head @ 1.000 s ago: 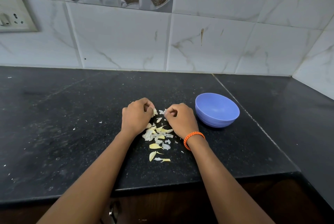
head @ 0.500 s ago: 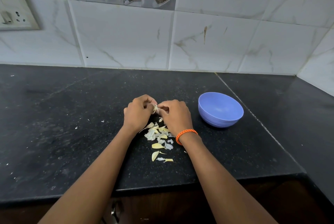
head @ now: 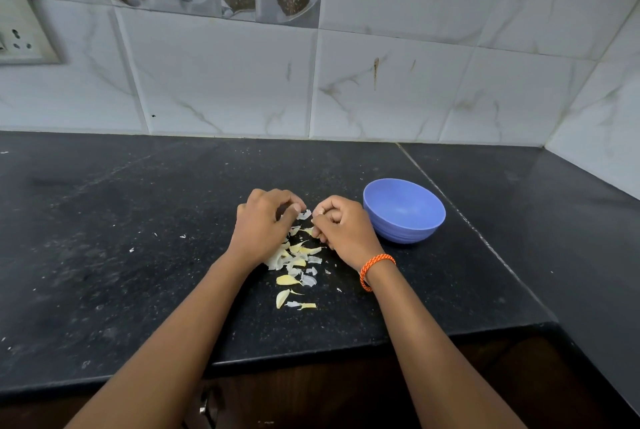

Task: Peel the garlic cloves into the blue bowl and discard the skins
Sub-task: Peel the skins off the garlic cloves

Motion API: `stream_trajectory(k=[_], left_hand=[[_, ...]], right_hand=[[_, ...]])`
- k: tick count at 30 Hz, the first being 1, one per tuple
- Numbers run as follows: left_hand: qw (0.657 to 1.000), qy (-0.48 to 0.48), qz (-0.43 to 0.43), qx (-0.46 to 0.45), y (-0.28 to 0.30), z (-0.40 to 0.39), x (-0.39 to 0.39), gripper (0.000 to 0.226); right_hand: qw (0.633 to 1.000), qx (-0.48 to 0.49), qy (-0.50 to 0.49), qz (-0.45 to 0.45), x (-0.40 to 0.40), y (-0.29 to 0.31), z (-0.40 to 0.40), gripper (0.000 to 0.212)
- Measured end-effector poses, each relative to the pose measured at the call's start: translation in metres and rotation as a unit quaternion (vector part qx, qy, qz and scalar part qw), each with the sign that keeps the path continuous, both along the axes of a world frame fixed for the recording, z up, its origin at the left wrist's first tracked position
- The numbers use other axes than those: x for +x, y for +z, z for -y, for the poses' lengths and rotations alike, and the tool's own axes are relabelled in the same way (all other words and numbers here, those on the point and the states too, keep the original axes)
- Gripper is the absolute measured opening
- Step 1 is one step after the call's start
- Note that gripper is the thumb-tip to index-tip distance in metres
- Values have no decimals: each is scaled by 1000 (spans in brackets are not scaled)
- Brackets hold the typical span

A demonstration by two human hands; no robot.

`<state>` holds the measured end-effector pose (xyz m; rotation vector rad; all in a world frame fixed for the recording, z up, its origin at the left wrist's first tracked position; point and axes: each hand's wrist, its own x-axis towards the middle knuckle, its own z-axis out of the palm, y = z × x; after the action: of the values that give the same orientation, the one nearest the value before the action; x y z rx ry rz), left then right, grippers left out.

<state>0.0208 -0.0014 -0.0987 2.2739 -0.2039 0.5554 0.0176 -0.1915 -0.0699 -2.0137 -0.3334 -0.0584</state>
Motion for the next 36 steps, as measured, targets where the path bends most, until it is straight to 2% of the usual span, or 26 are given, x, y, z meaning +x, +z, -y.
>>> stream_trajectory(k=[5, 9, 18, 24, 28, 32, 36], left_hand=[[992, -80, -9, 100, -7, 6, -5, 17], [986, -101, -13, 133, -8, 8, -4, 14], [994, 2, -35, 104, -1, 0, -2, 12], [995, 19, -51, 80, 0, -5, -2, 20], [998, -6, -41, 44, -1, -9, 1, 18], [997, -62, -47, 16, 3, -10, -4, 14], [982, -120, -132, 66, 7, -13, -13, 39]], right_hand=[[996, 84, 26, -7, -6, -1, 13, 13], [997, 70, -17, 29, -8, -5, 20, 15], [992, -52, -74, 84, -6, -8, 12, 10], [991, -74, -70, 89, -1, -10, 4, 10], [992, -84, -56, 80, -1, -9, 1, 7], [985, -117, -58, 116, -4, -10, 3, 6], [985, -126, -54, 109, -8, -14, 6, 10]])
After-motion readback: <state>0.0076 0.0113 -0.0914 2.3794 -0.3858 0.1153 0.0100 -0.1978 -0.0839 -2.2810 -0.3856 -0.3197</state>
